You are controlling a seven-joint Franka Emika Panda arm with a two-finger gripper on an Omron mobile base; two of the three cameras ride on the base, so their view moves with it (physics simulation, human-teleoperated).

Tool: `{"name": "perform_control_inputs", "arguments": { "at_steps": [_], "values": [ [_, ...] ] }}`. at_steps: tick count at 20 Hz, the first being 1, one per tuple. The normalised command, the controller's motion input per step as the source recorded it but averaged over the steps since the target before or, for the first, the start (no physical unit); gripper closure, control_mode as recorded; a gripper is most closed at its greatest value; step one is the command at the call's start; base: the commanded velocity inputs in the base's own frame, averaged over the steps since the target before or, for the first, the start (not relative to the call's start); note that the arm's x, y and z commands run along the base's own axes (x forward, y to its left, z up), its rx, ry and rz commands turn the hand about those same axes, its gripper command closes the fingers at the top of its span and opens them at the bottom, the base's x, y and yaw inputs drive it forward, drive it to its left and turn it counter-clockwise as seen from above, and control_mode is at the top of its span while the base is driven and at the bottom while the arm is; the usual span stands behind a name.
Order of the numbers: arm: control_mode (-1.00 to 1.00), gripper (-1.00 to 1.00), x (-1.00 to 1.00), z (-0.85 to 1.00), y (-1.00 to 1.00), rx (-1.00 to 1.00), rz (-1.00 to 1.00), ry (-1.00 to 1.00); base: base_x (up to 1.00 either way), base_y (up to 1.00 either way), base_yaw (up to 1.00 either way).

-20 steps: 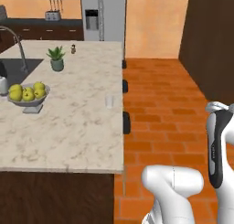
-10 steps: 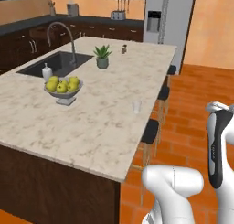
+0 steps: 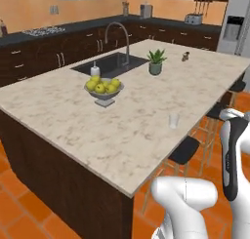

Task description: Take a straw from the drawer in front and place it inside the glass cup on the dining counter.

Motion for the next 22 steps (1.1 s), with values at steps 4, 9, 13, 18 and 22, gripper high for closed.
{"name": "perform_control_inputs", "arguments": {
  "at_steps": [4,9,13,18,22],
  "values": [
    [1.00,1.00,0.00,0.00,0.00,0.00,0.00,0.00,0.42,-0.76,0.46],
    [1.00,1.00,0.00,0.00,0.00,0.00,0.00,0.00,0.30,-0.84,0.44],
    [1.00,1.00,0.00,0.00,0.00,0.00,0.00,0.00,0.10,-0.99,0.33],
    [1.00,1.00,0.00,0.00,0.00,0.00,0.00,0.00,0.26,-0.86,0.32],
    [-1.00,1.00,0.17,-0.01,0.00,0.03,0.07,-0.02,0.42,-0.32,0.24]
  ]
}}
